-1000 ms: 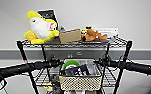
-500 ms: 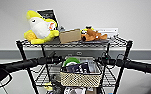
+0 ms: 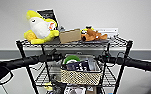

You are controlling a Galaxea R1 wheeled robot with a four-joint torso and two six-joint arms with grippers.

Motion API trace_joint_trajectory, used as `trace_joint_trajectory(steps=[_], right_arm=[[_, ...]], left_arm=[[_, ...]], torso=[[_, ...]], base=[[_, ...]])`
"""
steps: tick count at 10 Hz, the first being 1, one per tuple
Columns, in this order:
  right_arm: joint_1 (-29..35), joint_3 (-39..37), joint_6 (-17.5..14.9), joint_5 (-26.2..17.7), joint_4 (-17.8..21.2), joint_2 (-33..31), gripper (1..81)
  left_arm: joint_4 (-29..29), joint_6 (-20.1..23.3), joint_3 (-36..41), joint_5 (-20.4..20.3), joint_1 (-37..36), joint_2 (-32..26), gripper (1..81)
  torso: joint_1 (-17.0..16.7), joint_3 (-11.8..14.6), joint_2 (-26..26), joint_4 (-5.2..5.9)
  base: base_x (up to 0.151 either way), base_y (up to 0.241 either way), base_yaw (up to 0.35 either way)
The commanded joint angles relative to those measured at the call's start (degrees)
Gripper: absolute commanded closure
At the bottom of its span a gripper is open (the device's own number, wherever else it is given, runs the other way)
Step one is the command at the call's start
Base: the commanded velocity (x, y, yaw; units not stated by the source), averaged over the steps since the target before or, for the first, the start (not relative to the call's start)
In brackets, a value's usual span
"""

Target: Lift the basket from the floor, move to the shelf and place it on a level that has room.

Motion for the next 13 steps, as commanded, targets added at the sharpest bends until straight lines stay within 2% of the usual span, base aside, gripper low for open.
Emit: trace_joint_trajectory(steps=[1,7,8,13], right_arm=[[11.5,-0.7,-0.3,2.5,0.3,3.4,81.1],[9.6,-1.6,-0.3,2.5,-1.6,3.5,81.1],[9.6,-1.2,-0.3,2.5,-1.6,3.2,81.1],[9.5,0.7,-0.3,2.4,-1.6,1.4,81.1]], left_arm=[[-0.4,-0.3,-2.5,-4.2,-10.9,2.9,81.1],[0.5,-0.2,-1.9,-4.2,-9.1,1.3,81.1],[0.5,-0.1,-1.8,-4.2,-9.2,1.3,1.0],[0.6,-0.1,-0.7,-4.2,-9.1,-0.2,1.0]], torso=[[0.0,0.0,0.0,0.0],[0.0,0.0,0.0,0.0],[0.0,0.0,0.0,0.0],[0.0,0.0,0.0,0.0]], base=[[0.0,0.0,0.0],[0.0,0.0,0.0],[0.0,0.0,0.0],[0.0,0.0,0.0]])
